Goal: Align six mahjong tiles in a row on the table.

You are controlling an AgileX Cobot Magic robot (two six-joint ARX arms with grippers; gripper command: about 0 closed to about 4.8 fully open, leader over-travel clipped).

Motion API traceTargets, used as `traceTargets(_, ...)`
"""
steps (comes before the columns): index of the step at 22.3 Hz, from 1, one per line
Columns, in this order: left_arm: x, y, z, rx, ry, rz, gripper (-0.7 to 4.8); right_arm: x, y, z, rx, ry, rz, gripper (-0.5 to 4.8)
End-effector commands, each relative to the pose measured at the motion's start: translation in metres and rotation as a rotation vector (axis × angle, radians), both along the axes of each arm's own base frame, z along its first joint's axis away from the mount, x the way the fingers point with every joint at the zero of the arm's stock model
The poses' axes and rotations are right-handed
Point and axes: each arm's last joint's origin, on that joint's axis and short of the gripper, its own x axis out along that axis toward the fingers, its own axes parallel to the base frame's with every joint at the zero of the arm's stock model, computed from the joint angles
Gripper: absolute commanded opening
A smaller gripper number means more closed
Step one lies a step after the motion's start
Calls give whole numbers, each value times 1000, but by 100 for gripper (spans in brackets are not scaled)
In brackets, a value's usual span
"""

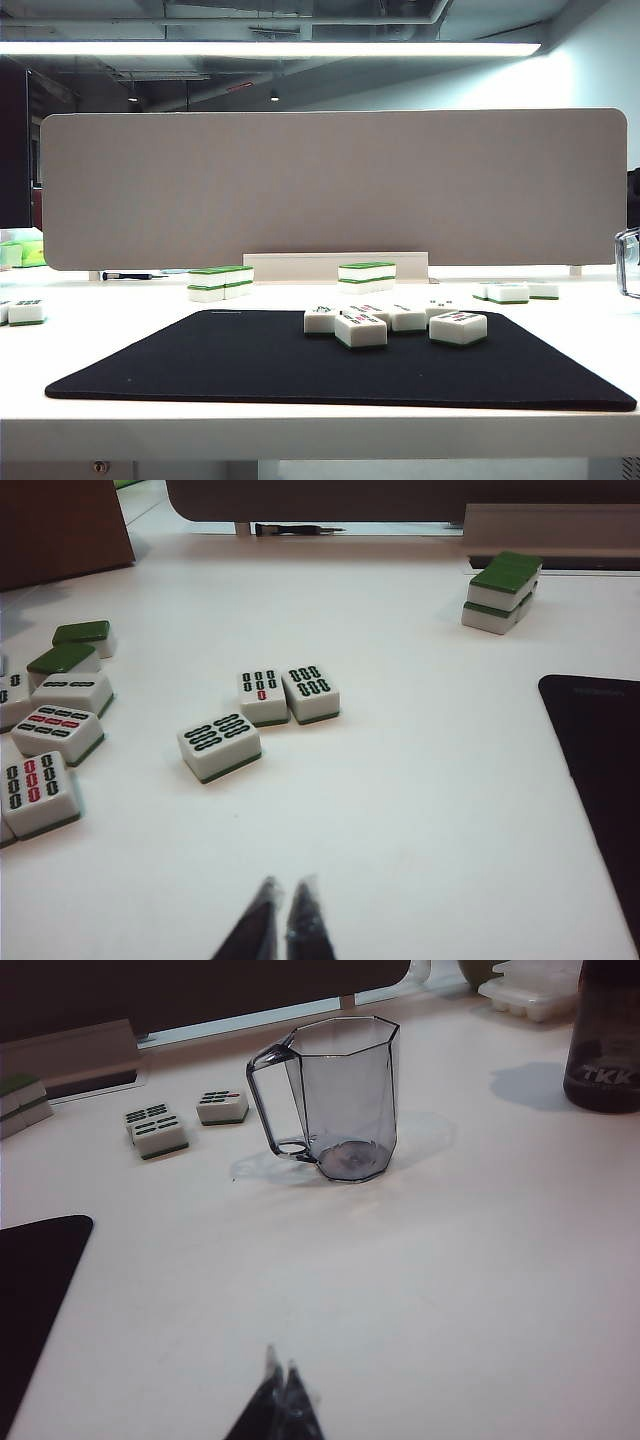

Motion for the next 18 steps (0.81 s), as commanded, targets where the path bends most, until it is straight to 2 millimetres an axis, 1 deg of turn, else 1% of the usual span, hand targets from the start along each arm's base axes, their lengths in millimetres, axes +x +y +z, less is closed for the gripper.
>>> traceTargets(1, 0, 0, -2, -2, 15, -14, 19, 0, 0, 4, -6, -39, 2, -1)
traceTargets(11, 0, -1, -2, -2, 15, -17, 19, 0, 0, 5, -6, -43, 2, -1)
traceTargets(15, 0, -1, -2, -5, 18, -33, 19, -1, 0, 13, -9, -78, 3, -1)
traceTargets(18, 0, -1, -2, -6, 18, -33, 19, -4, 0, 27, -12, -117, 2, -1)
